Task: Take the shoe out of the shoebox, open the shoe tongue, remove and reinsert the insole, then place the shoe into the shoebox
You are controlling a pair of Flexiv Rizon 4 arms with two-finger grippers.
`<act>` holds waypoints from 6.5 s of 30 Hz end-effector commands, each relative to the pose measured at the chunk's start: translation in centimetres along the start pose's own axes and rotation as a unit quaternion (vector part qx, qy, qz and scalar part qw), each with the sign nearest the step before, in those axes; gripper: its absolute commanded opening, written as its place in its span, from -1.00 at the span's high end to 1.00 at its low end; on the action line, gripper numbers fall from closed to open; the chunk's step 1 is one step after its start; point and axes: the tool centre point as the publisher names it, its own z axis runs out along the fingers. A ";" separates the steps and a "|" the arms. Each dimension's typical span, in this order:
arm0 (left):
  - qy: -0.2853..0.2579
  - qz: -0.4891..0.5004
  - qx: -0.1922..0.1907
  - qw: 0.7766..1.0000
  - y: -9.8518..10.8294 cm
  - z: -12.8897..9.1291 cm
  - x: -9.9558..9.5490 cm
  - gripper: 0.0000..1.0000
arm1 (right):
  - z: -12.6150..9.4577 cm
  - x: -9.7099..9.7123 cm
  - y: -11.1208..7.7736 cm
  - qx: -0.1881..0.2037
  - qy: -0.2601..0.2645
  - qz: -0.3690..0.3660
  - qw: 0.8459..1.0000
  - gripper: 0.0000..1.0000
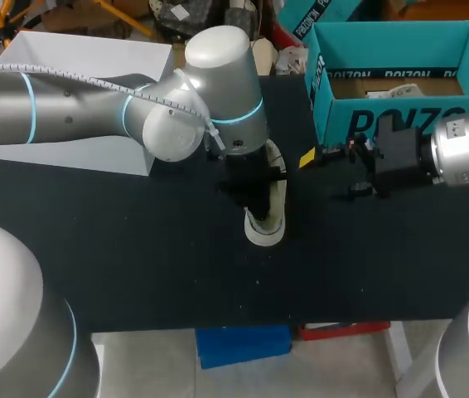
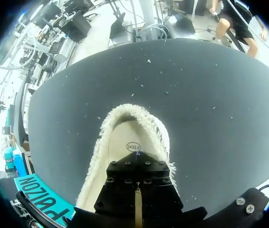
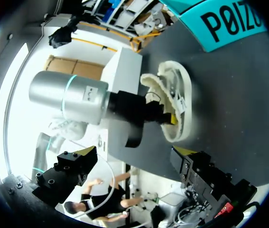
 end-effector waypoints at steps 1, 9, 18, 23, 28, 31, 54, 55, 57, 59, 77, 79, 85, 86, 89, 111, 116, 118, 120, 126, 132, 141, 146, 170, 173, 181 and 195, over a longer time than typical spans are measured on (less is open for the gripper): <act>-0.020 -0.003 0.006 1.000 0.1 0.0 -0.2 1.00 | 0.0 0.1 0.0 0.000 -0.001 0.000 1.000 -1.00; -0.122 -0.045 0.026 0.991 0.4 -5.6 -0.7 1.00 | 0.0 0.1 0.0 0.000 -0.001 0.000 1.000 -1.00; -0.248 -0.094 0.015 0.964 3.3 -12.2 -1.2 1.00 | 0.0 0.1 0.0 0.000 -0.001 0.000 1.000 -1.00; -0.278 -0.118 -0.016 0.953 5.3 -14.1 -1.0 1.00 | 0.0 0.1 0.0 0.000 -0.001 0.000 1.000 -1.00; -0.296 -0.155 -0.049 0.941 8.0 -14.9 -0.5 1.00 | 0.0 0.1 0.0 0.000 -0.001 0.000 1.000 -1.00; -0.302 -0.170 -0.064 0.936 10.1 -15.2 -0.4 1.00 | 0.0 0.1 0.0 0.000 -0.001 0.000 1.000 -1.00; -0.244 -0.158 -0.035 0.956 13.7 -9.8 -2.3 1.00 | 0.0 0.1 0.0 0.000 -0.001 0.000 1.000 -1.00; -0.238 -0.159 -0.026 0.958 13.3 -9.7 -2.3 1.00 | 0.0 0.1 0.0 0.000 -0.001 0.000 1.000 -1.00; -0.229 -0.164 -0.014 0.960 12.5 -9.5 -2.1 1.00 | 0.0 0.1 0.0 0.000 -0.001 0.000 1.000 -1.00; -0.213 -0.166 -0.010 0.963 11.8 -9.5 -1.8 1.00 | 0.0 0.1 0.0 0.000 -0.001 0.000 1.000 -1.00; -0.152 -0.193 0.054 0.968 7.3 -4.9 -1.0 1.00 | 0.0 0.1 0.0 0.000 -0.001 0.000 1.000 -1.00; -0.148 -0.192 0.057 0.968 7.2 -4.4 -1.1 1.00 | 0.0 0.1 0.0 0.000 -0.001 0.000 1.000 -1.00; -0.147 -0.189 0.061 0.969 6.7 -4.8 -1.4 1.00 | 0.0 0.1 0.0 0.000 -0.001 0.000 1.000 -1.00; -0.148 -0.188 0.059 0.969 6.6 -5.2 -1.4 1.00 | 0.0 0.1 0.0 0.000 -0.001 0.000 1.000 -1.00; -0.151 -0.185 0.054 0.970 6.3 -6.8 -1.3 1.00 | 0.0 0.1 0.0 0.000 -0.001 0.000 1.000 -1.00; -0.219 -0.383 0.119 0.890 0.9 -14.2 5.7 -1.00 | 0.0 0.1 0.0 0.000 -0.001 0.000 1.000 -1.00; -0.206 -0.421 0.180 0.865 -1.2 -15.7 8.4 -1.00 | 0.0 0.1 0.0 0.000 -0.001 0.000 1.000 -1.00; -0.208 -0.432 0.173 0.860 -1.6 -16.3 9.7 -1.00 | 0.0 0.1 0.0 0.000 -0.001 0.000 1.000 -1.00; -0.209 -0.447 0.184 0.850 -2.2 -16.8 10.8 -1.00 | 0.0 0.1 0.0 0.000 -0.001 0.000 1.000 -1.00; -0.190 -0.478 0.168 0.841 -2.9 -18.1 13.0 -1.00 | 0.0 0.1 0.0 0.000 -0.001 0.000 1.000 -1.00; -0.219 -0.501 0.150 0.824 -3.9 -19.6 14.8 -1.00 | 0.0 0.1 0.0 0.000 -0.001 0.000 1.000 -1.00; -0.238 -0.509 0.137 0.816 -4.0 -20.0 15.8 -1.00 | 0.0 0.1 0.0 0.000 -0.001 0.000 1.000 -1.00; -0.238 -0.509 0.137 0.816 -4.0 -20.0 15.8 -1.00 | 0.0 0.1 0.0 0.000 -0.001 0.000 1.000 -1.00; -0.238 -0.509 0.137 0.816 -4.0 -20.0 15.8 -1.00 | 0.0 0.1 0.0 0.000 -0.001 0.000 1.000 -1.00; -0.238 -0.509 0.137 0.816 -4.0 -20.0 15.8 -1.00 | 0.0 0.1 0.0 0.000 -0.001 0.000 1.000 -1.00; -0.238 -0.509 0.137 0.816 -4.0 -20.0 15.8 -1.00 | 0.2 0.6 2.1 0.030 -0.074 -0.006 0.997 -1.00; -0.238 -0.509 0.137 0.816 -4.0 -20.0 15.8 -1.00 | 1.8 1.1 6.1 0.062 -0.269 -0.013 0.961 -1.00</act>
